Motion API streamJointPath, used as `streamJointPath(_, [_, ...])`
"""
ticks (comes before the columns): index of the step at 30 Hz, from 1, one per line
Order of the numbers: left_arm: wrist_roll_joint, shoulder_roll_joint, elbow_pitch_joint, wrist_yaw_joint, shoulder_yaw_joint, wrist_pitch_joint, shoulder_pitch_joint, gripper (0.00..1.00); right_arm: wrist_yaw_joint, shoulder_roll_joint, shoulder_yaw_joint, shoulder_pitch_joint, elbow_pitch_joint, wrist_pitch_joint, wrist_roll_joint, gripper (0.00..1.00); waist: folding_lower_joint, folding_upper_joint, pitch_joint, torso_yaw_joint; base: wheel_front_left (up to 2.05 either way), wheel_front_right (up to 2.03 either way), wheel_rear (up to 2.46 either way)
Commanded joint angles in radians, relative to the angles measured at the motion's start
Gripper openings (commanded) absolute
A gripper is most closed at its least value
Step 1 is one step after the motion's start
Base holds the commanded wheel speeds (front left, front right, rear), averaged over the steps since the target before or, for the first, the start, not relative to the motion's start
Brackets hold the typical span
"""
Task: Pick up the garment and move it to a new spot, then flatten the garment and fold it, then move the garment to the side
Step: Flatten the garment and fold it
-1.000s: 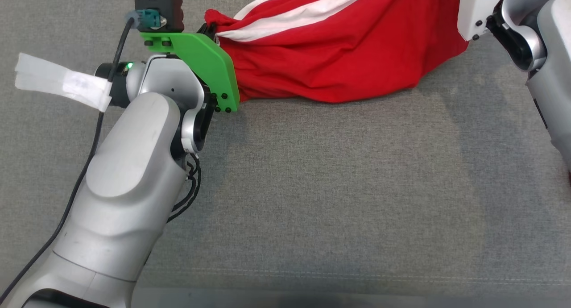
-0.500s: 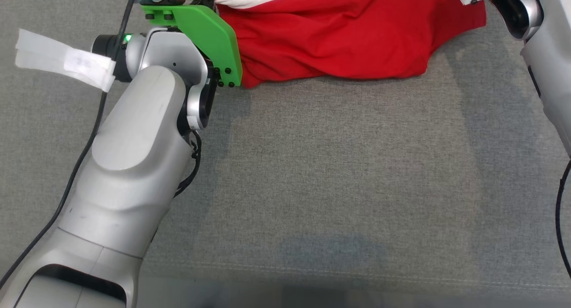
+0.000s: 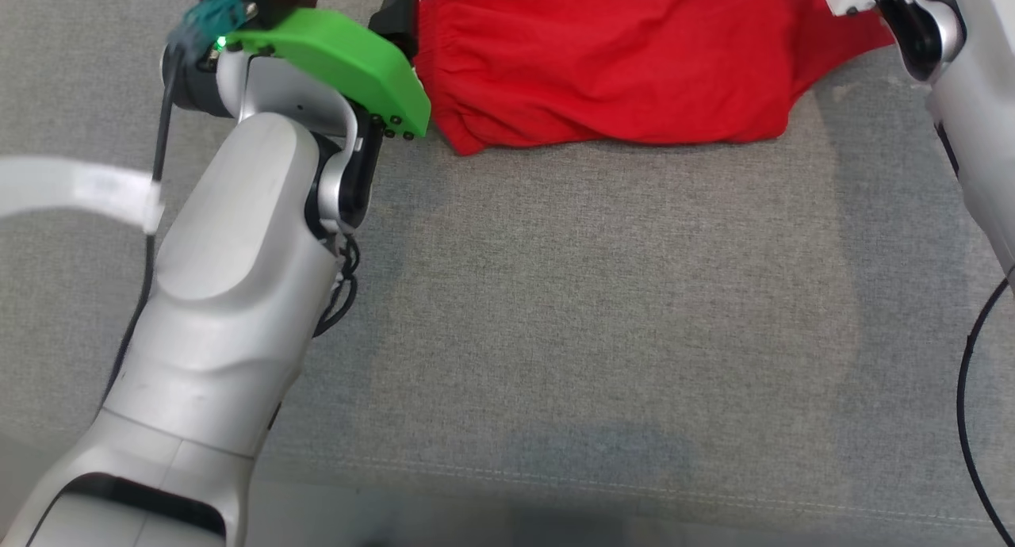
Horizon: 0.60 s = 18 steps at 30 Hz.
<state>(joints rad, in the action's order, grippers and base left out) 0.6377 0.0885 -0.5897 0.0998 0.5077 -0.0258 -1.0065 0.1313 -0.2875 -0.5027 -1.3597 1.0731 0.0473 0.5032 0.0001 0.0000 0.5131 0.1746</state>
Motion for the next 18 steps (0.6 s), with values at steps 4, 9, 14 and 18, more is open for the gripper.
streamJointPath(4, [-0.029, 0.033, 0.049, -0.006, -0.023, -0.174, 0.061, 1.00, -0.001, 0.004, 0.031, -0.013, 0.108, -0.030, -0.012, 1.00, -0.0001, 0.0000, -0.032, 0.008, 0.00, 0.00, 0.00])
streamJointPath(9, [-0.058, 0.055, 0.143, 0.038, -0.064, -0.232, 0.167, 1.00, -0.001, 0.009, 0.083, 0.007, 0.182, -0.042, -0.011, 1.00, -0.0001, 0.0000, -0.073, 0.008, 0.00, 0.00, 0.00])
streamJointPath(14, [-0.103, 0.068, 0.363, 0.061, -0.141, -0.239, 0.393, 1.00, -0.001, 0.020, 0.139, 0.059, 0.210, -0.039, -0.006, 1.00, -0.0001, 0.0000, -0.103, 0.001, 0.00, 0.00, 0.00])
streamJointPath(18, [-0.144, 0.051, 0.513, 0.044, -0.196, -0.239, 0.564, 1.00, -0.001, 0.016, 0.171, 0.101, 0.216, -0.022, -0.018, 1.00, -0.0001, 0.0000, -0.109, 0.000, 0.00, 0.00, 0.00])
